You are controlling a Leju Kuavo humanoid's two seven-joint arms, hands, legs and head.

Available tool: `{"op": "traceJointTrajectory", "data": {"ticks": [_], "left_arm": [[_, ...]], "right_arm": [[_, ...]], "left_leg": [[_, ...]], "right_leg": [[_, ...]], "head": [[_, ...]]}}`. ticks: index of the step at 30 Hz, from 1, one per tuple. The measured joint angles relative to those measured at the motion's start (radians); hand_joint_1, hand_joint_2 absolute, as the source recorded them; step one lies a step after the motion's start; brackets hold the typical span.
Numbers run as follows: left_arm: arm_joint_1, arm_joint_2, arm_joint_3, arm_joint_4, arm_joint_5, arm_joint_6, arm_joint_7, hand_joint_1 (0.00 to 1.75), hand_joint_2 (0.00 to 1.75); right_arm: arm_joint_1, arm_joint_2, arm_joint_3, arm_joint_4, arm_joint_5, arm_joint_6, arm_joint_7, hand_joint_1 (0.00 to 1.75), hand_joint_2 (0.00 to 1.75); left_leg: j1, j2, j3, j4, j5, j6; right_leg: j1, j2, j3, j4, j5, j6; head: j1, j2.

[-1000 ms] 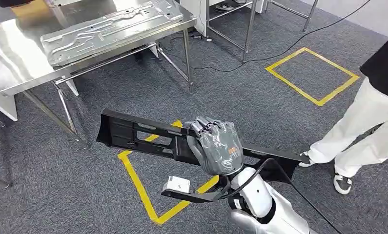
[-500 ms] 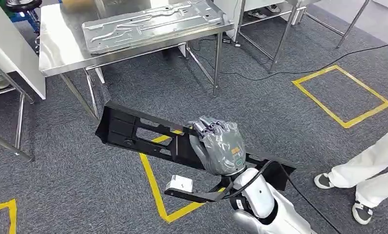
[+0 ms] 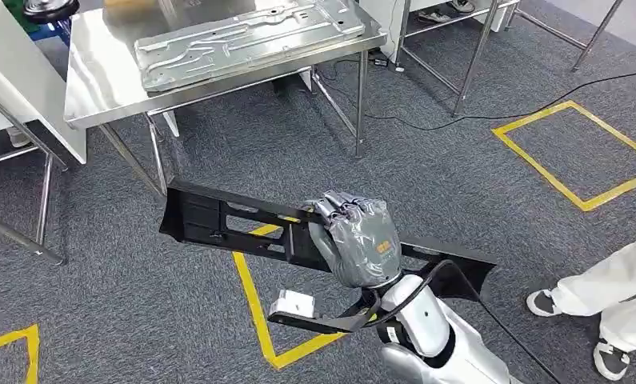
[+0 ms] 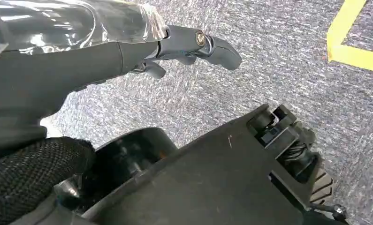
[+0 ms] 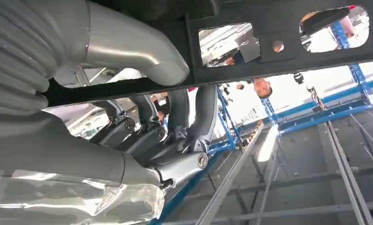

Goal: Take the parts from the cabinet and place them on the table.

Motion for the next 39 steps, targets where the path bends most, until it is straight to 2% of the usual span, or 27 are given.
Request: {"op": "traceJointTrajectory", "data": {"ticks": [2, 3, 4, 5, 7, 8, 9, 10, 12, 16, 19, 21, 22, 23, 24, 26, 27, 28, 29, 30, 31, 32, 33, 34, 37, 38, 39], "left_arm": [[0.004, 0.0, 0.001, 0.0, 0.0, 0.001, 0.011, 0.0, 1.75], [0.008, 0.0, 0.001, 0.0, 0.004, 0.001, 0.019, 0.0, 1.75], [0.009, 0.0, 0.002, 0.0, 0.006, 0.001, 0.027, 0.0, 1.75], [0.009, 0.0, 0.002, 0.0, 0.006, 0.0, 0.033, 0.0, 1.75], [0.008, 0.0, 0.004, 0.0, 0.006, 0.002, 0.038, 0.0, 1.75], [0.01, -0.003, 0.005, 0.0, 0.006, 0.002, 0.04, 0.0, 1.75], [0.009, -0.003, 0.005, 0.0, 0.007, 0.004, 0.042, 0.0, 1.75], [0.009, -0.003, 0.006, 0.0, 0.007, 0.006, 0.043, 0.0, 1.75], [0.01, -0.003, 0.008, 0.0, 0.007, 0.008, 0.043, 0.0, 1.75], [0.01, -0.003, 0.011, 0.0, 0.005, 0.009, 0.043, 0.0, 1.75], [0.011, -0.003, 0.013, 0.0, 0.002, 0.009, 0.043, 0.0, 1.75], [0.011, -0.003, 0.014, 0.0, 0.002, 0.009, 0.043, 0.0, 1.75], [0.011, -0.003, 0.014, 0.0, 0.002, 0.009, 0.043, 0.0, 1.75], [0.011, -0.004, 0.014, 0.0, 0.0, 0.01, 0.044, 0.0, 1.75], [0.011, -0.004, 0.015, 0.0, -0.001, 0.01, 0.044, 0.0, 1.75], [0.011, -0.003, 0.015, 0.0, -0.001, 0.01, 0.046, 0.0, 1.75], [0.012, -0.003, 0.016, 0.0, -0.001, 0.01, 0.046, 0.0, 1.75], [0.012, -0.003, 0.016, 0.0, -0.001, 0.01, 0.046, 0.0, 1.75], [0.012, -0.003, 0.016, 0.0, -0.002, 0.01, 0.046, 0.0, 1.75], [0.012, -0.003, 0.016, 0.0, -0.002, 0.01, 0.047, 0.0, 1.75], [0.012, -0.004, 0.016, 0.0, -0.005, 0.01, 0.047, 0.0, 1.75], [0.012, -0.003, 0.016, 0.0, -0.006, 0.01, 0.048, 0.0, 1.75], [0.012, -0.001, 0.016, 0.0, -0.008, 0.01, 0.052, 0.0, 1.75], [0.012, -0.001, 0.016, 0.0, -0.011, 0.01, 0.053, 0.0, 1.75], [0.012, 0.0, 0.017, 0.0, -0.013, 0.011, 0.053, 0.0, 1.75], [0.012, 0.0, 0.017, 0.0, -0.013, 0.011, 0.054, 0.0, 1.75], [0.011, 0.0, 0.017, 0.0, -0.012, 0.012, 0.054, 0.0, 1.75]], "right_arm": [[-0.001, 0.0, 0.0, 0.0, 0.0, 0.0, 0.0, 1.75, 1.75], [-0.001, 0.001, 0.0, 0.0, 0.0, 0.0, 0.0, 1.75, 1.75], [-0.002, 0.001, 0.0, 0.0, 0.0, 0.0, 0.0, 1.75, 1.75], [-0.002, 0.001, 0.0, 0.0, 0.0, 0.0, 0.001, 1.75, 1.75], [-0.002, 0.001, 0.001, 0.0, 0.0, 0.004, 0.001, 1.75, 1.75], [-0.004, 0.002, 0.0, 0.0, 0.0, 0.004, 0.002, 1.75, 1.75], [-0.005, 0.002, 0.0, 0.0, 0.0, 0.004, 0.002, 1.75, 1.75], [-0.007, 0.002, 0.001, 0.0, 0.0, 0.005, 0.003, 1.75, 1.75], [-0.007, 0.002, 0.001, 0.0, 0.0, 0.005, 0.006, 1.75, 1.75], [-0.007, 0.003, 0.001, 0.0, 0.0, 0.005, 0.011, 1.75, 1.75], [-0.007, 0.006, 0.001, 0.0, 0.0, 0.005, 0.011, 1.75, 1.75], [-0.007, 0.006, 0.001, 0.0, 0.001, 0.005, 0.011, 1.75, 1.75], [-0.007, 0.006, 0.001, 0.0, 0.001, 0.004, 0.011, 1.75, 1.75], [-0.005, 0.006, 0.001, -0.001, 0.001, 0.004, 0.011, 1.75, 1.75], [-0.007, 0.006, 0.001, -0.001, 0.002, 0.003, 0.011, 1.75, 1.75], [-0.004, 0.006, 0.001, -0.001, 0.002, 0.003, 0.012, 1.75, 1.75], [-0.002, 0.006, 0.001, -0.001, 0.002, 0.004, 0.013, 1.75, 1.75], [0.001, 0.006, 0.001, -0.001, 0.001, 0.004, 0.016, 1.75, 1.75], [0.001, 0.005, 0.001, -0.001, 0.002, 0.005, 0.016, 1.75, 1.75], [0.001, 0.005, 0.001, -0.001, 0.002, 0.005, 0.016, 1.75, 1.75], [0.001, 0.005, 0.001, -0.001, 0.002, 0.005, 0.015, 1.75, 1.75], [0.001, 0.005, 0.001, -0.001, 0.002, 0.005, 0.015, 1.75, 1.75], [0.0, 0.006, 0.001, -0.001, 0.002, 0.005, 0.016, 1.75, 1.75], [0.001, 0.006, 0.001, -0.002, 0.002, 0.006, 0.016, 1.75, 1.75], [0.003, 0.006, 0.0, -0.002, 0.002, 0.006, 0.017, 1.75, 1.75], [0.003, 0.006, 0.0, -0.003, 0.002, 0.006, 0.017, 1.75, 1.75], [0.003, 0.006, 0.0, -0.005, 0.002, 0.006, 0.017, 1.75, 1.75]], "left_leg": [[-0.001, 0.003, 0.076, -0.173, 0.098, 0.011], [-0.005, 0.012, 0.108, -0.26, 0.128, 0.023], [-0.013, 0.015, 0.111, -0.273, 0.121, 0.028], [-0.016, 0.015, 0.116, -0.29, 0.112, 0.033], [-0.018, 0.01, 0.111, -0.288, 0.113, 0.034], [-0.008, 0.007, 0.114, -0.298, 0.123, 0.018], [-0.01, 0.005, 0.114, -0.295, 0.121, 0.012], [-0.01, 0.005, 0.113, -0.295, 0.121, 0.013], [-0.013, 0.005, 0.113, -0.294, 0.118, 0.02], [-0.017, 0.005, 0.112, -0.291, 0.117, 0.03], [-0.02, 0.005, 0.11, -0.287, 0.116, 0.039], [-0.022, 0.005, 0.109, -0.289, 0.117, 0.045], [-0.014, 0.005, 0.114, -0.3, 0.123, 0.052], [-0.006, 0.005, 0.125, -0.308, 0.129, 0.054], [-0.002, 0.006, 0.127, -0.31, 0.129, 0.057], [0.002, 0.006, 0.128, -0.31, 0.128, 0.057], [0.003, 0.005, 0.127, -0.31, 0.127, 0.057], [0.004, 0.003, 0.128, -0.31, 0.126, 0.054], [0.007, 0.001, 0.13, -0.309, 0.123, 0.05], [0.012, -0.002, 0.136, -0.308, 0.119, 0.044], [0.017, -0.004, 0.143, -0.307, 0.114, 0.036], [0.019, -0.005, 0.147, -0.304, 0.107, 0.026], [0.011, -0.005, 0.143, -0.299, 0.1, 0.015], [0.01, -0.006, 0.141, -0.297, 0.099, 0.01], [0.017, -0.006, 0.146, -0.306, 0.097, 0.002], [0.019, 0.002, 0.146, -0.291, 0.088, -0.001], [0.019, 0.006, 0.121, -0.246, 0.066, -0.003]], "right_leg": [[0.003, 0.001, 0.015, 0.0, -0.006, 0.002], [0.002, 0.0, 0.018, -0.004, -0.009, 0.003], [0.009, 0.0, 0.016, -0.002, -0.009, 0.007], [0.007, -0.001, 0.009, -0.002, -0.007, 0.013], [0.004, -0.007, 0.01, -0.008, -0.003, 0.022], [0.013, -0.007, 0.009, 0.001, -0.011, 0.012], [0.012, -0.008, 0.011, -0.005, -0.006, -0.008], [0.012, -0.008, 0.013, -0.008, -0.005, -0.006], [0.011, -0.008, 0.017, -0.017, 0.001, 0.007], [0.007, -0.008, 0.019, -0.024, 0.006, 0.023], [-0.001, -0.008, 0.019, -0.025, 0.008, 0.035], [-0.001, -0.009, 0.021, -0.03, 0.01, 0.041], [0.006, -0.009, 0.023, -0.03, 0.008, 0.045], [0.003, -0.007, 0.019, -0.013, -0.004, 0.047], [0.005, -0.001, -0.003, 0.036, -0.035, 0.047], [0.002, 0.001, -0.085, 0.204, -0.111, 0.051], [0.0, 0.001, -0.123, 0.276, -0.136, 0.052], [-0.003, 0.001, -0.143, 0.309, -0.135, 0.053], [-0.005, 0.0, -0.135, 0.284, -0.108, 0.055], [-0.008, 0.0, -0.099, 0.207, -0.059, 0.058], [-0.013, 0.0, -0.046, 0.103, -0.007, 0.061], [-0.018, 0.001, -0.005, 0.024, 0.026, 0.066], [-0.014, 0.01, 0.012, -0.01, 0.003, 0.068], [-0.014, 0.013, 0.007, -0.01, 0.006, 0.049], [-0.009, 0.013, 0.007, -0.007, 0.001, 0.025], [-0.009, 0.012, 0.011, -0.009, -0.001, 0.018], [-0.008, 0.011, 0.014, -0.009, -0.004, 0.013]], "head": [[0.0, 0.0], [0.0, 0.0], [0.0, 0.0], [0.0, 0.0], [0.001, 0.0], [0.002, 0.0], [0.001, 0.0], [0.002, 0.0], [0.002, 0.0], [0.002, 0.0], [0.002, 0.0], [0.002, 0.0], [0.002, 0.0], [0.001, 0.0], [0.003, 0.0], [0.005, 0.0], [0.006, 0.0], [0.006, 0.0], [0.006, 0.0], [0.006, 0.0], [0.006, 0.0], [0.006, 0.0], [0.009, 0.0], [0.007, 0.0], [0.008, 0.0], [0.007, 0.0], [0.007, 0.0]]}}
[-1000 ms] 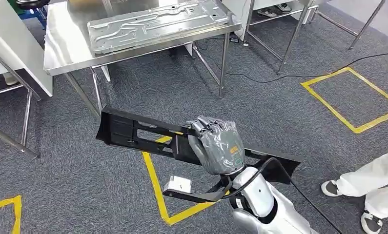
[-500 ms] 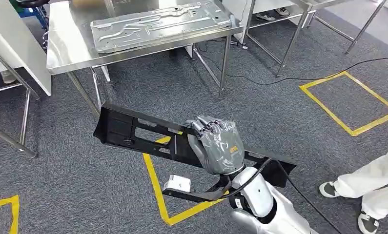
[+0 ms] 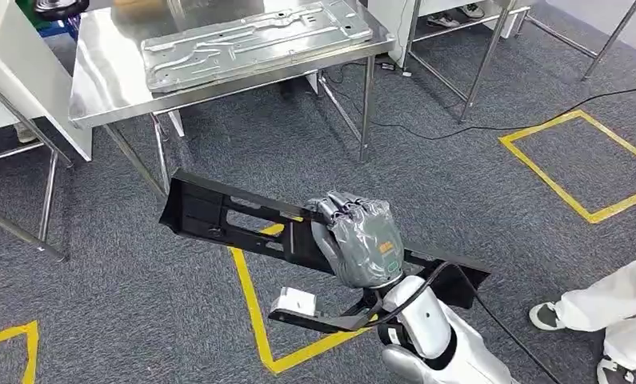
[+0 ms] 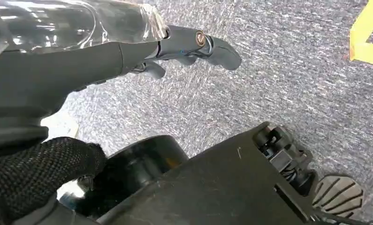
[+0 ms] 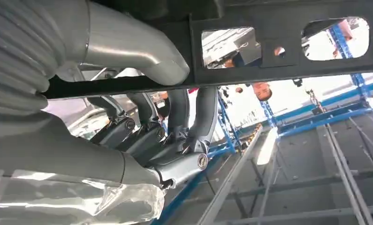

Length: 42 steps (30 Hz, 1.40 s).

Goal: Take the parts from the cabinet and place them on the table.

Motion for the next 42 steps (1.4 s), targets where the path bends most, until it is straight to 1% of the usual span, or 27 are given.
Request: {"op": "traceJointTrajectory", "data": {"ticks": [2, 4, 5, 6, 8, 9, 13, 14, 15, 18, 19, 20, 21, 23, 24, 26, 29, 30, 31, 33, 34, 35, 36, 37, 39, 40, 42], "left_arm": [[-0.006, 0.0, 0.003, 0.0, 0.0, 0.001, -0.001, 0.0, 1.75], [-0.011, 0.0, 0.004, -0.001, 0.0, 0.002, -0.003, 0.0, 1.75], [-0.012, 0.0, 0.005, -0.002, 0.0, 0.002, -0.004, 0.0, 1.75], [-0.01, 0.0, 0.005, -0.003, 0.0, 0.002, -0.003, 0.0, 1.75], [-0.005, 0.0, 0.003, -0.002, -0.001, 0.002, 0.0, 0.0, 1.75], [-0.003, 0.003, 0.003, -0.002, -0.001, 0.002, 0.0, 0.0, 1.75], [-0.002, 0.005, 0.003, -0.002, -0.005, 0.004, 0.001, 0.0, 1.75], [-0.002, 0.0, 0.002, -0.003, -0.007, 0.006, 0.001, 0.0, 1.75], [0.0, 0.0, 0.003, -0.003, -0.007, 0.009, 0.002, 0.0, 1.75], [0.003, 0.0, 0.002, -0.003, -0.007, 0.011, 0.003, 0.0, 1.75], [0.004, 0.0, 0.002, -0.003, -0.007, 0.011, 0.005, 0.0, 1.75], [0.005, 0.0, 0.002, -0.003, -0.007, 0.012, 0.005, 0.0, 1.75], [0.005, 0.0, 0.002, -0.003, -0.007, 0.012, 0.008, 0.0, 1.75], [0.007, 0.0, 0.002, -0.003, -0.008, 0.012, 0.008, 0.0, 1.75], [0.007, 0.002, 0.002, -0.003, -0.008, 0.012, 0.009, 0.0, 1.75], [0.006, 0.002, 0.002, -0.003, -0.011, 0.013, 0.01, 0.0, 1.75], [0.006, 0.003, 0.002, -0.003, -0.015, 0.015, 0.01, 0.0, 1.75], [0.006, 0.003, 0.002, -0.003, -0.017, 0.015, 0.011, 0.0, 1.75], [0.005, 0.003, 0.002, -0.003, -0.017, 0.015, 0.011, 0.0, 1.75], [-0.003, 0.003, 0.003, -0.003, -0.017, 0.016, 0.009, 0.0, 1.75], [-0.007, 0.003, 0.003, -0.003, -0.017, 0.016, 0.008, 0.0, 1.75], [-0.009, 0.003, 0.003, -0.004, -0.017, 0.016, 0.007, 0.0, 1.75], [-0.009, 0.003, 0.003, -0.004, -0.017, 0.016, 0.007, 0.0, 1.75], [-0.008, 0.003, 0.003, -0.004, -0.018, 0.016, 0.008, 0.0, 1.75], [-0.003, 0.003, 0.002, -0.004, -0.019, 0.016, 0.011, 0.0, 1.75], [-0.001, 0.005, 0.002, -0.004, -0.019, 0.016, 0.011, 0.0, 1.75], [-0.001, 0.005, 0.002, -0.004, -0.018, 0.016, 0.011, 0.0, 1.75]], "right_arm": [[0.001, 0.0, 0.0, -0.001, 0.0, 0.0, 0.0, 1.75, 1.75], [0.002, 0.0, 0.0, -0.001, 0.0, 0.0, 0.0, 1.75, 1.75], [0.003, 0.0, 0.0, -0.001, 0.0, 0.0, 0.0, 1.75, 1.75], [0.002, 0.0, 0.0, -0.001, 0.0, 0.0, 0.0, 1.75, 1.75], [0.002, 0.0, 0.0, -0.001, 0.001, 0.0, 0.0, 1.75, 1.75], [0.003, 0.0, 0.0, -0.001, 0.002, 0.0, 0.001, 1.75, 1.75], [0.004, -0.002, 0.0, -0.002, 0.008, 0.001, 0.002, 1.75, 1.75], [0.004, -0.002, -0.002, -0.006, 0.008, 0.0, 0.002, 1.75, 1.75], [0.002, -0.002, -0.002, -0.006, 0.009, 0.0, 0.002, 1.75, 1.75], [0.005, -0.003, -0.002, -0.006, 0.008, 0.0, 0.002, 1.75, 1.75], [0.008, -0.003, -0.002, -0.006, 0.008, 0.0, 0.002, 1.75, 1.75], [0.009, -0.004, -0.002, -0.006, 0.008, 0.0, 0.002, 1.75, 1.75], [0.009, -0.004, -0.002, -0.006, 0.008, 0.0, 0.002, 1.75, 1.75], [0.008, -0.004, -0.002, -0.006, 0.008, 0.0, 0.002, 1.75, 1.75], [0.009, -0.004, -0.002, -0.005, 0.008, 0.0, 0.002, 1.75, 1.75], [0.007, -0.003, -0.001, -0.005, 0.008, 0.0, 0.002, 1.75, 1.75], [0.007, -0.003, -0.001, -0.005, 0.008, 0.0, 0.002, 1.75, 1.75], [0.007, -0.002, -0.002, -0.005, 0.009, 0.0, 0.002, 1.75, 1.75], [0.005, -0.002, -0.002, -0.005, 0.009, 0.0, 0.002, 1.75, 1.75], [0.006, -0.002, -0.001, -0.005, 0.009, 0.0, 0.002, 1.75, 1.75], [0.007, -0.002, -0.001, -0.005, 0.009, 0.0, 0.002, 1.75, 1.75], [0.007, -0.002, -0.001, -0.005, 0.009, 0.0, 0.002, 1.75, 1.75], [0.007, -0.002, -0.001, -0.005, 0.009, 0.0, 0.002, 1.75, 1.75], [0.007, -0.002, -0.001, -0.005, 0.009, 0.0, 0.002, 1.75, 1.75], [0.006, -0.001, -0.001, -0.005, 0.009, 0.0, 0.002, 1.75, 1.75], [0.006, -0.002, -0.001, -0.005, 0.009, 0.0, 0.002, 1.75, 1.75], [0.008, -0.002, -0.001, -0.005, 0.009, 0.0, 0.003, 1.75, 1.75]], "left_leg": [[-0.004, -0.001, -0.086, 0.178, -0.073, -0.003], [-0.007, -0.001, -0.146, 0.296, -0.094, 0.002], [-0.01, -0.001, -0.142, 0.281, -0.07, 0.009], [-0.017, -0.001, -0.118, 0.222, -0.022, 0.019], [-0.032, 0.0, -0.057, 0.049, 0.088, 0.057], [-0.035, 0.01, -0.046, 0.029, 0.078, 0.083], [-0.052, 0.01, -0.028, -0.038, 0.076, 0.093], [-0.03, 0.013, 0.007, -0.089, 0.071, 0.084], [-0.03, 0.009, 0.018, -0.098, 0.074, 0.077], [-0.024, 0.008, 0.036, -0.1, 0.065, 0.073], [-0.022, 0.007, 0.041, -0.1, 0.059, 0.069], [-0.02, 0.006, 0.049, -0.1, 0.053, 0.064], [-0.016, 0.006, 0.06, -0.099, 0.045, 0.059], [-0.009, 0.005, 0.084, -0.092, 0.022, 0.045], [-0.011, 0.006, 0.079, -0.089, 0.011, 0.035], [-0.018, 0.005, 0.076, -0.084, -0.002, 0.025], [-0.011, 0.006, 0.08, -0.084, -0.014, 0.013], [-0.008, 0.007, 0.072, -0.056, -0.027, 0.009], [-0.009, 0.008, 0.036, 0.012, -0.059, 0.004], [-0.009, 0.007, -0.068, 0.199, -0.127, 0.0], [-0.009, 0.007, -0.106, 0.261, -0.14, 0.001], [-0.01, 0.007, -0.125, 0.289, -0.132, 0.002], [-0.011, 0.007, -0.118, 0.26, -0.095, 0.006], [-0.012, 0.007, -0.096, 0.199, -0.044, 0.012], [-0.02, 0.008, -0.029, 0.006, 0.074, 0.035], [-0.025, 0.01, -0.015, -0.01, 0.061, 0.041], [-0.027, 0.012, -0.002, -0.047, 0.048, 0.04]], "right_leg": [[0.006, -0.004, 0.005, 0.0, -0.006, -0.009], [0.015, -0.006, 0.013, 0.0, -0.013, -0.017], [0.02, -0.005, 0.021, 0.0, -0.018, -0.02], [0.026, -0.004, 0.029, 0.0, -0.023, -0.022], [0.038, -0.003, 0.047, -0.001, -0.033, -0.025], [0.033, -0.006, 0.045, -0.008, -0.035, -0.025], [0.03, -0.016, 0.039, -0.021, -0.029, -0.009], [0.034, -0.016, 0.039, -0.018, -0.036, -0.004], [0.036, -0.011, 0.031, 0.005, -0.044, 0.0], [0.02, -0.005, -0.101, 0.239, -0.118, 0.019], [0.016, -0.005, -0.144, 0.295, -0.122, 0.024], [0.012, -0.006, -0.161, 0.295, -0.098, 0.029], [0.008, -0.006, -0.149, 0.241, -0.049, 0.034], [-0.001, -0.007, -0.069, 0.046, 0.073, 0.044], [-0.004, -0.005, -0.043, -0.003, 0.073, 0.051], [0.0, 0.002, -0.045, -0.006, 0.053, 0.023], [0.002, 0.001, -0.046, -0.003, 0.042, 0.0], [0.003, 0.001, -0.042, -0.004, 0.04, -0.006], [0.003, 0.0, -0.039, -0.004, 0.037, -0.011], [0.007, -0.003, -0.035, -0.004, 0.029, -0.018], [0.009, -0.003, -0.032, -0.004, 0.025, -0.019], [0.011, -0.003, -0.025, -0.003, 0.02, -0.021], [0.012, -0.001, -0.015, -0.003, 0.014, -0.021], [0.014, 0.002, -0.005, -0.003, 0.008, -0.02], [0.018, 0.003, 0.016, -0.006, -0.004, -0.019], [0.024, 0.004, 0.018, -0.006, -0.007, -0.015], [0.022, 0.006, 0.009, -0.005, -0.007, -0.008]], "head": [[-0.002, 0.0], [-0.002, 0.0], [-0.002, 0.0], [-0.002, 0.0], [-0.003, 0.0], [0.001, 0.0], [0.002, 0.0], [0.002, 0.0], [0.006, 0.0], [0.007, 0.0], [0.007, 0.0], [0.007, 0.0], [0.007, 0.0], [0.007, 0.0], [0.008, 0.0], [0.009, 0.0], [0.005, 0.0], [0.004, 0.0], [0.003, 0.0], [0.003, 0.0], [0.003, 0.0], [0.003, 0.0], [0.003, 0.0], [0.003, 0.0], [0.002, 0.0], [0.004, 0.0], [0.003, 0.0]]}}
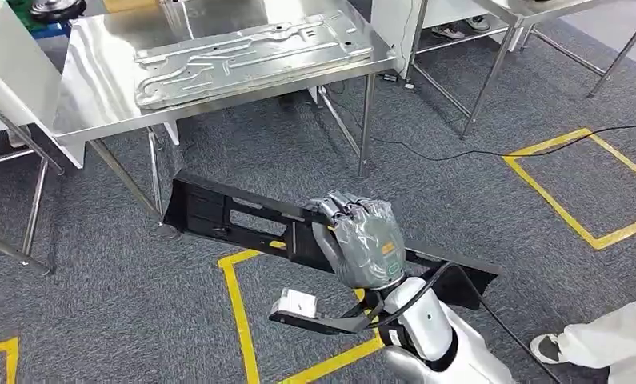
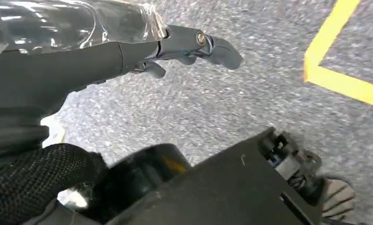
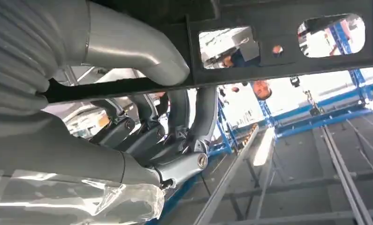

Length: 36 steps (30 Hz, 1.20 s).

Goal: Take the parts from the cabinet and place them on the table.

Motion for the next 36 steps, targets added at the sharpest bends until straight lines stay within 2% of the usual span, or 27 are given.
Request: {"op": "traceJointTrajectory", "data": {"ticks": [1, 3, 4, 6, 7, 8, 9, 10, 12, 13, 14, 18, 19, 21, 22, 23, 24, 25, 27, 28, 29, 30, 32, 33, 34, 35, 36], "left_arm": [[0.001, 0.0, 0.0, 0.0, 0.0, 0.0, 0.0, 0.0, 1.75], [0.001, -0.003, 0.0, 0.0, 0.0, 0.0, 0.0, 0.0, 1.75], [0.001, -0.003, 0.0, 0.0, 0.0, 0.0, 0.0, 0.0, 1.75], [0.002, -0.003, 0.0, 0.0, 0.0, 0.0, 0.0, 0.0, 1.75], [0.003, -0.003, 0.0, 0.0, 0.0, 0.0, 0.0, 0.0, 1.75], [0.004, -0.003, 0.0, 0.0, 0.0, 0.0, 0.0, 0.0, 1.75], [0.004, -0.003, 0.0, 0.0, 0.0, 0.0, 0.0, 0.0, 1.75], [0.005, -0.003, 0.0, 0.0, -0.001, 0.0, 0.0, 0.0, 1.75], [0.006, -0.003, 0.0, 0.0, -0.002, 0.0, 0.0, 0.0, 1.75], [0.007, -0.001, 0.0, 0.0, -0.002, 0.0, 0.001, 0.0, 1.75], [0.006, -0.001, 0.0, 0.0, -0.002, 0.0, 0.002, 0.0, 1.75], [0.006, 0.001, 0.0, 0.0, -0.002, 0.001, 0.003, 0.0, 1.75], [0.006, 0.001, 0.0, 0.0, -0.002, 0.002, 0.003, 0.0, 1.75], [0.001, 0.001, 0.002, 0.0, 0.001, 0.006, 0.0, 0.0, 1.75], [-0.003, 0.001, 0.003, -0.001, 0.003, 0.009, -0.001, 0.0, 1.75], [-0.006, 0.0, 0.005, -0.002, 0.006, 0.011, -0.002, 0.0, 1.75], [-0.007, 0.0, 0.006, -0.002, 0.008, 0.012, -0.002, 0.0, 1.75], [-0.006, 0.0, 0.007, -0.002, 0.009, 0.012, -0.002, 0.0, 1.75], [-0.002, 0.0, 0.007, -0.002, 0.011, 0.013, 0.0, 0.0, 1.75], [0.002, 0.001, 0.008, -0.002, 0.011, 0.013, 0.0, 0.0, 1.75], [0.003, 0.002, 0.008, -0.002, 0.011, 0.014, 0.0, 0.0, 1.75], [0.001, 0.001, 0.008, -0.002, 0.011, 0.014, 0.0, 0.0, 1.75], [0.004, 0.001, 0.009, -0.002, 0.01, 0.014, 0.0, 0.0, 1.75], [0.004, 0.0, 0.01, -0.002, 0.01, 0.014, 0.0, 0.0, 1.75], [0.004, -0.003, 0.01, -0.002, 0.008, 0.014, 0.0, 0.0, 1.75], [0.005, -0.003, 0.01, -0.002, 0.008, 0.014, 0.0, 0.0, 1.75], [0.005, -0.003, 0.01, -0.002, 0.007, 0.014, 0.0, 0.0, 1.75]], "right_arm": [[0.0, 0.0, 0.0, 0.0, 0.0, 0.0, 0.0, 1.75, 1.75], [-0.003, 0.0, 0.0, -0.001, 0.0, 0.0, 0.0, 1.75, 1.75], [-0.004, 0.0, 0.0, -0.001, 0.0, 0.0, 0.0, 1.75, 1.75], [0.0, 0.0, 0.0, -0.001, 0.001, 0.001, 0.004, 1.75, 1.75], [0.002, -0.001, 0.0, -0.001, 0.001, 0.001, 0.008, 1.75, 1.75], [0.004, -0.001, 0.0, -0.001, 0.001, 0.001, 0.011, 1.75, 1.75], [0.004, -0.002, 0.0, -0.001, 0.001, 0.002, 0.011, 1.75, 1.75], [0.004, -0.002, 0.0, -0.001, 0.001, 0.002, 0.011, 1.75, 1.75], [0.004, -0.002, 0.0, -0.001, 0.001, 0.002, 0.011, 1.75, 1.75], [0.003, -0.003, 0.0, 0.0, 0.001, 0.002, 0.011, 1.75, 1.75], [0.004, -0.002, 0.0, -0.002, 0.002, 0.004, 0.011, 1.75, 1.75], [0.008, -0.002, 0.0, -0.004, 0.006, 0.006, 0.011, 1.75, 1.75], [0.007, -0.002, -0.001, -0.005, 0.007, 0.007, 0.011, 1.75, 1.75], [0.008, -0.002, -0.001, -0.005, 0.008, 0.008, 0.011, 1.75, 1.75], [0.011, -0.002, -0.001, -0.005, 0.008, 0.008, 0.012, 1.75, 1.75], [0.012, -0.002, -0.001, -0.005, 0.008, 0.009, 0.012, 1.75, 1.75], [0.012, -0.002, 0.0, -0.005, 0.007, 0.01, 0.014, 1.75, 1.75], [0.012, -0.002, 0.0, -0.005, 0.008, 0.01, 0.014, 1.75, 1.75], [0.012, -0.002, 0.0, -0.005, 0.008, 0.01, 0.014, 1.75, 1.75], [0.012, -0.002, -0.001, -0.005, 0.008, 0.01, 0.014, 1.75, 1.75], [0.011, -0.002, -0.001, -0.005, 0.008, 0.011, 0.014, 1.75, 1.75], [0.014, -0.002, -0.001, -0.005, 0.008, 0.01, 0.014, 1.75, 1.75], [0.014, -0.002, -0.001, -0.005, 0.007, 0.011, 0.014, 1.75, 1.75], [0.013, -0.002, -0.002, -0.007, 0.008, 0.011, 0.014, 1.75, 1.75], [0.012, -0.003, -0.002, -0.007, 0.008, 0.011, 0.014, 1.75, 1.75], [0.01, -0.003, -0.002, -0.008, 0.008, 0.012, 0.014, 1.75, 1.75], [0.011, -0.003, -0.002, -0.008, 0.008, 0.016, 0.014, 1.75, 1.75]], "left_leg": [[-0.002, -0.003, -0.004, -0.001, 0.0, 0.0], [0.011, -0.003, 0.012, -0.019, 0.006, 0.005], [0.012, -0.003, 0.018, -0.022, 0.003, 0.011], [0.012, -0.003, 0.027, -0.022, -0.004, 0.018], [0.012, -0.003, 0.031, -0.022, -0.008, 0.02], [0.012, -0.004, 0.036, -0.022, -0.013, 0.019], [0.014, -0.006, 0.043, -0.022, -0.019, 0.016], [0.017, -0.009, 0.052, -0.021, -0.027, 0.011], [0.022, -0.013, 0.074, -0.015, -0.049, -0.003], [0.013, -0.014, 0.068, -0.01, -0.062, -0.013], [0.012, -0.015, 0.064, -0.001, -0.07, -0.017], [0.019, -0.012, 0.071, -0.004, -0.085, -0.03], [0.019, -0.009, 0.053, 0.039, -0.102, -0.034], [0.019, -0.009, -0.044, 0.214, -0.171, -0.041], [0.019, -0.01, -0.094, 0.297, -0.19, -0.041], [0.019, -0.01, -0.125, 0.345, -0.192, -0.04], [0.018, -0.01, -0.129, 0.338, -0.168, -0.037], [0.018, -0.009, -0.112, 0.283, -0.12, -0.032], [0.011, -0.005, -0.048, 0.102, 0.0, -0.011], [0.003, 0.008, -0.032, 0.063, 0.007, 0.002], [-0.003, 0.016, -0.022, 0.043, 0.009, 0.006], [-0.005, 0.015, -0.014, 0.018, -0.006, 0.004], [-0.008, 0.011, -0.02, 0.016, -0.005, 0.001], [0.004, 0.01, -0.008, 0.004, -0.002, 0.003], [0.005, 0.008, 0.002, -0.002, -0.003, 0.005], [0.007, 0.009, 0.008, -0.003, -0.008, 0.012], [0.008, 0.009, 0.013, -0.003, -0.012, 0.018]], "right_leg": [[-0.002, -0.004, 0.001, -0.004, 0.001, 0.004], [-0.005, -0.006, -0.001, 0.009, -0.01, 0.017], [-0.002, -0.005, -0.019, 0.054, -0.029, 0.021], [-0.005, -0.005, -0.113, 0.227, -0.095, 0.027], [-0.006, -0.005, -0.161, 0.304, -0.114, 0.031], [-0.009, -0.006, -0.189, 0.335, -0.106, 0.034], [-0.013, -0.006, -0.193, 0.317, -0.076, 0.038], [-0.017, -0.006, -0.172, 0.254, -0.027, 0.042], [-0.028, -0.006, -0.093, 0.071, 0.077, 0.051], [-0.028, -0.001, -0.074, 0.044, 0.058, 0.06], [-0.029, 0.001, -0.071, 0.027, 0.047, 0.043], [-0.027, 0.0, -0.069, 0.032, 0.031, 0.015], [-0.026, -0.001, -0.063, 0.032, 0.026, 0.009], [-0.023, -0.006, -0.055, 0.032, 0.017, 0.001], [-0.022, -0.009, -0.05, 0.032, 0.011, -0.001], [-0.02, -0.01, -0.044, 0.032, 0.006, -0.002], [-0.017, -0.01, -0.034, 0.032, 0.0, -0.002], [-0.016, -0.009, -0.022, 0.032, -0.008, -0.002], [-0.011, -0.009, 0.005, 0.031, -0.021, 0.0], [-0.014, -0.01, 0.008, 0.023, -0.025, 0.002], [-0.006, -0.007, 0.007, 0.024, -0.026, 0.007], [-0.011, -0.009, -0.001, 0.024, -0.025, 0.012], [-0.013, -0.015, 0.001, 0.017, -0.023, 0.018], [-0.009, -0.016, 0.0, 0.02, -0.032, 0.027], [-0.011, -0.014, -0.002, 0.046, -0.039, 0.031], [-0.01, -0.012, -0.034, 0.11, -0.067, 0.032], [-0.011, -0.01, -0.083, 0.199, -0.102, 0.035]], "head": [[0.001, 0.0], [0.0, 0.0], [0.001, 0.0], [0.001, 0.0], [0.002, 0.0], [0.002, 0.0], [0.002, 0.0], [0.002, 0.0], [0.002, 0.0], [0.002, 0.0], [0.002, 0.0], [0.0, 0.0], [-0.003, 0.0], [-0.004, 0.0], [-0.003, 0.0], [-0.004, 0.0], [-0.004, 0.0], [-0.004, 0.0], [-0.004, 0.0], [-0.002, 0.0], [-0.002, 0.0], [-0.003, 0.0], [-0.002, 0.0], [-0.003, 0.001], [-0.002, 0.0], [-0.001, 0.0], [-0.001, 0.0]]}}
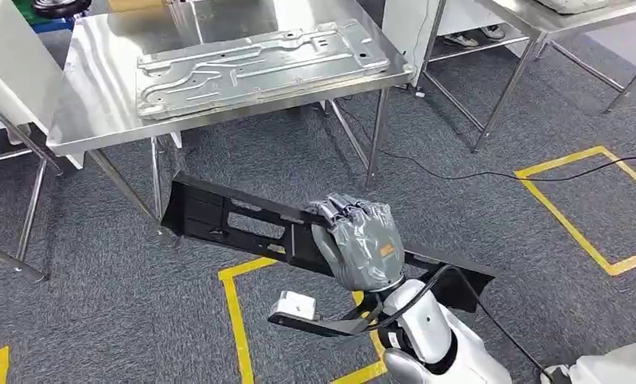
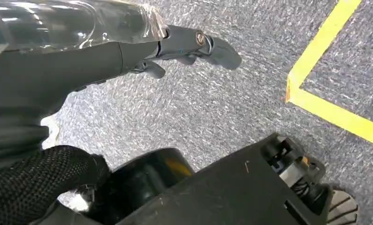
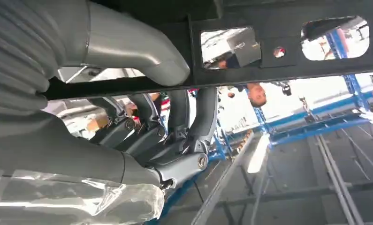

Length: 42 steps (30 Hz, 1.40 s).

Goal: Take the parts from the cabinet and place them on the table.

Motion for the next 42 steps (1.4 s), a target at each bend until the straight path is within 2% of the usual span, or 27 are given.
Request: {"op": "traceJointTrajectory", "data": {"ticks": [1, 2, 3, 4, 6, 7, 8, 9, 13, 14, 16, 17, 18, 19, 22, 25, 26, 28, 29, 32, 33, 34, 35, 37, 38, 39, 42], "left_arm": [[0.001, -0.001, 0.0, 0.0, -0.001, 0.0, 0.0, 0.0, 1.75], [0.001, -0.001, 0.0, 0.0, -0.003, 0.0, 0.0, 0.0, 1.75], [0.001, 0.0, 0.0, 0.0, -0.006, 0.0, 0.0, 0.0, 1.75], [0.002, -0.001, 0.0, 0.0, -0.007, 0.0, 0.002, 0.0, 1.75], [0.003, -0.001, 0.0, 0.0, -0.008, 0.0, 0.005, 0.0, 1.75], [0.004, 0.0, 0.0, 0.0, -0.009, 0.0, 0.006, 0.0, 1.75], [0.003, 0.002, 0.0, 0.0, -0.009, 0.002, 0.008, 0.0, 1.75], [0.002, 0.002, 0.0, 0.0, -0.009, 0.003, 0.008, 0.0, 1.75], [0.002, 0.004, 0.0, 0.0, -0.013, 0.018, 0.008, 0.0, 1.75], [0.003, 0.004, 0.0, 0.0, -0.012, 0.024, 0.006, 0.0, 1.75], [0.001, 0.004, 0.001, 0.0, -0.01, 0.032, -0.003, 0.0, 1.75], [-0.003, 0.004, 0.002, 0.0, -0.009, 0.038, -0.005, 0.0, 1.75], [-0.005, 0.003, 0.004, -0.002, -0.008, 0.04, -0.007, 0.0, 1.75], [-0.005, 0.003, 0.005, -0.002, -0.004, 0.042, -0.011, 0.0, 1.75], [0.004, 0.003, 0.006, -0.002, -0.001, 0.047, -0.011, 0.0, 1.75], [0.004, 0.003, 0.007, -0.002, -0.012, 0.038, -0.011, 0.0, 1.75], [0.003, 0.003, 0.007, -0.002, -0.013, 0.037, -0.01, 0.0, 1.75], [0.005, 0.0, 0.008, -0.002, -0.014, 0.036, -0.008, 0.0, 1.75], [0.005, -0.001, 0.008, -0.002, -0.016, 0.035, -0.003, 0.0, 1.75], [0.006, -0.002, 0.007, -0.002, -0.02, 0.029, 0.0, 0.0, 1.75], [0.006, -0.002, 0.008, -0.002, -0.02, 0.027, 0.0, 0.0, 1.75], [0.006, -0.002, 0.008, -0.002, -0.021, 0.027, 0.0, 0.0, 1.75], [0.007, -0.002, 0.008, -0.002, -0.024, 0.027, 0.0, 0.0, 1.75], [0.008, -0.002, 0.007, -0.002, -0.026, 0.023, 0.005, 0.0, 1.75], [0.008, -0.002, 0.007, -0.002, -0.026, 0.021, 0.008, 0.0, 1.75], [0.007, -0.001, 0.007, -0.002, -0.027, 0.021, 0.009, 0.0, 1.75], [0.007, 0.001, 0.007, -0.002, -0.031, 0.02, 0.015, 0.0, 1.75]], "right_arm": [[0.003, -0.002, 0.0, 0.0, 0.0, 0.003, 0.001, 1.75, 1.75], [0.006, -0.003, 0.0, 0.0, 0.0, 0.003, 0.001, 1.75, 1.75], [0.007, -0.005, 0.0, 0.0, -0.001, 0.004, 0.001, 1.75, 1.75], [0.007, -0.006, 0.0, 0.0, -0.001, 0.004, 0.001, 1.75, 1.75], [0.007, -0.006, 0.0, 0.0, -0.001, 0.004, 0.001, 1.75, 1.75], [0.007, -0.006, 0.0, 0.0, -0.001, 0.003, 0.001, 1.75, 1.75], [0.005, -0.007, 0.001, -0.001, -0.001, 0.002, 0.001, 1.75, 1.75], [0.005, -0.007, 0.0, -0.003, -0.001, 0.0, 0.001, 1.75, 1.75], [0.004, -0.008, 0.0, -0.003, 0.0, -0.001, 0.002, 1.75, 1.75], [0.004, -0.008, 0.0, -0.003, 0.001, -0.001, 0.003, 1.75, 1.75], [0.007, -0.008, 0.0, -0.004, 0.001, 0.0, 0.003, 1.75, 1.75], [0.009, -0.01, 0.0, -0.004, 0.001, 0.002, 0.004, 1.75, 1.75], [0.013, -0.012, 0.0, -0.004, 0.001, 0.003, 0.004, 1.75, 1.75], [0.015, -0.013, 0.0, -0.004, 0.001, 0.006, 0.007, 1.75, 1.75], [0.016, -0.015, 0.0, -0.01, 0.002, 0.013, 0.015, 1.75, 1.75], [0.017, -0.019, -0.001, -0.016, 0.002, 0.01, 0.013, 1.75, 1.75], [0.019, -0.021, -0.001, -0.017, 0.002, 0.01, 0.012, 1.75, 1.75], [0.019, -0.023, -0.003, -0.025, 0.002, 0.009, 0.011, 1.75, 1.75], [0.017, -0.024, -0.005, -0.027, 0.002, 0.008, 0.009, 1.75, 1.75], [0.023, -0.03, -0.005, -0.029, 0.003, 0.008, 0.01, 1.75, 1.75], [0.028, -0.032, -0.006, -0.029, 0.003, 0.008, 0.015, 1.75, 1.75], [0.031, -0.036, -0.006, -0.029, 0.003, 0.008, 0.015, 1.75, 1.75], [0.032, -0.037, -0.006, -0.03, 0.005, 0.008, 0.016, 1.75, 1.75], [0.033, -0.038, -0.008, -0.031, 0.007, 0.008, 0.017, 1.75, 1.75], [0.033, -0.04, -0.009, -0.031, 0.01, 0.008, 0.018, 1.75, 1.75], [0.035, -0.039, -0.01, -0.034, 0.011, 0.008, 0.018, 1.75, 1.75], [0.04, -0.042, -0.015, -0.037, 0.019, 0.009, 0.02, 1.75, 1.75]], "left_leg": [[0.0, -0.001, 0.004, 0.0, -0.004, 0.003], [0.001, -0.003, 0.008, 0.0, -0.009, 0.003], [0.003, -0.007, 0.015, 0.0, -0.015, 0.002], [0.005, -0.01, 0.025, 0.001, -0.022, -0.002], [0.012, -0.017, 0.053, 0.003, -0.043, -0.014], [0.012, -0.019, 0.059, 0.005, -0.055, -0.023], [0.001, -0.022, 0.052, 0.013, -0.069, -0.032], [0.003, -0.022, 0.05, 0.009, -0.069, -0.035], [0.009, -0.019, 0.054, 0.025, -0.085, -0.048], [0.009, -0.017, 0.021, 0.086, -0.108, -0.053], [0.01, -0.016, -0.079, 0.253, -0.166, -0.058], [0.009, -0.017, -0.125, 0.324, -0.183, -0.058], [0.009, -0.017, -0.152, 0.357, -0.173, -0.057], [0.008, -0.017, -0.15, 0.334, -0.138, -0.053], [-0.003, -0.012, -0.076, 0.085, 0.038, -0.022], [-0.016, -0.006, -0.048, 0.04, 0.01, -0.01], [-0.017, -0.008, -0.051, 0.04, 0.008, -0.011], [-0.002, -0.01, -0.028, 0.012, 0.013, -0.008], [-0.002, -0.01, -0.016, 0.003, 0.012, -0.005], [-0.002, -0.01, 0.001, 0.002, -0.001, 0.008], [-0.002, -0.012, 0.006, 0.002, -0.006, 0.009], [-0.001, -0.017, 0.013, 0.002, -0.012, 0.007], [0.001, -0.02, 0.022, 0.002, -0.019, 0.003], [0.005, -0.024, 0.045, 0.004, -0.037, -0.006], [-0.001, -0.025, 0.044, 0.007, -0.05, -0.016], [-0.004, -0.027, 0.047, 0.011, -0.062, -0.021], [-0.001, -0.027, 0.052, 0.0, -0.066, -0.026]], "right_leg": [[-0.001, 0.0, -0.051, 0.084, -0.027, 0.003], [-0.001, 0.0, -0.091, 0.141, -0.032, 0.005], [-0.003, 0.0, -0.112, 0.152, -0.016, 0.007], [-0.005, 0.0, -0.104, 0.112, 0.023, 0.01], [-0.012, -0.001, -0.03, -0.068, 0.138, 0.018], [-0.019, 0.0, -0.004, -0.141, 0.165, 0.024], [-0.016, 0.009, 0.015, -0.158, 0.139, 0.022], [-0.016, 0.009, 0.01, -0.154, 0.134, 0.005], [-0.016, 0.007, 0.017, -0.158, 0.117, -0.024], [-0.016, 0.003, 0.023, -0.158, 0.113, -0.029], [-0.014, -0.003, 0.03, -0.158, 0.103, -0.032], [-0.012, -0.006, 0.037, -0.158, 0.097, -0.033], [-0.01, -0.008, 0.047, -0.158, 0.089, -0.034], [-0.009, -0.008, 0.059, -0.158, 0.082, -0.033], [-0.005, -0.006, 0.095, -0.161, 0.059, -0.03], [-0.006, -0.004, 0.089, -0.166, 0.058, -0.018], [-0.007, -0.006, 0.089, -0.171, 0.059, -0.015], [-0.007, -0.009, 0.097, -0.169, 0.05, -0.002], [0.0, -0.004, 0.084, -0.134, 0.041, -0.001], [-0.001, 0.0, -0.052, 0.091, -0.035, 0.003], [-0.001, 0.0, -0.092, 0.14, -0.037, 0.004], [-0.002, 0.0, -0.107, 0.135, -0.011, 0.006], [-0.004, 0.0, -0.093, 0.083, 0.035, 0.008], [-0.009, -0.001, -0.018, -0.095, 0.144, 0.012], [-0.01, 0.001, 0.015, -0.157, 0.152, 0.016], [-0.009, 0.007, 0.019, -0.167, 0.141, 0.004], [-0.004, 0.007, 0.017, -0.167, 0.131, -0.013]], "head": [[0.0, 0.0], [0.0, 0.0], [0.0, 0.0], [0.0, 0.0], [0.001, 0.0], [0.001, 0.0], [0.004, 0.0], [0.002, 0.0], [0.0, 0.0], [-0.003, 0.0], [-0.004, 0.0], [-0.004, 0.0], [-0.004, 0.0], [-0.004, 0.0], [-0.004, 0.0], [-0.004, 0.0], [-0.003, 0.0], [-0.002, 0.0], [-0.002, 0.0], [0.0, 0.0], [0.0, 0.0], [0.0, 0.0], [0.0, 0.0], [0.0, 0.0], [0.0, 0.0], [0.0, 0.0], [-0.002, 0.0]]}}
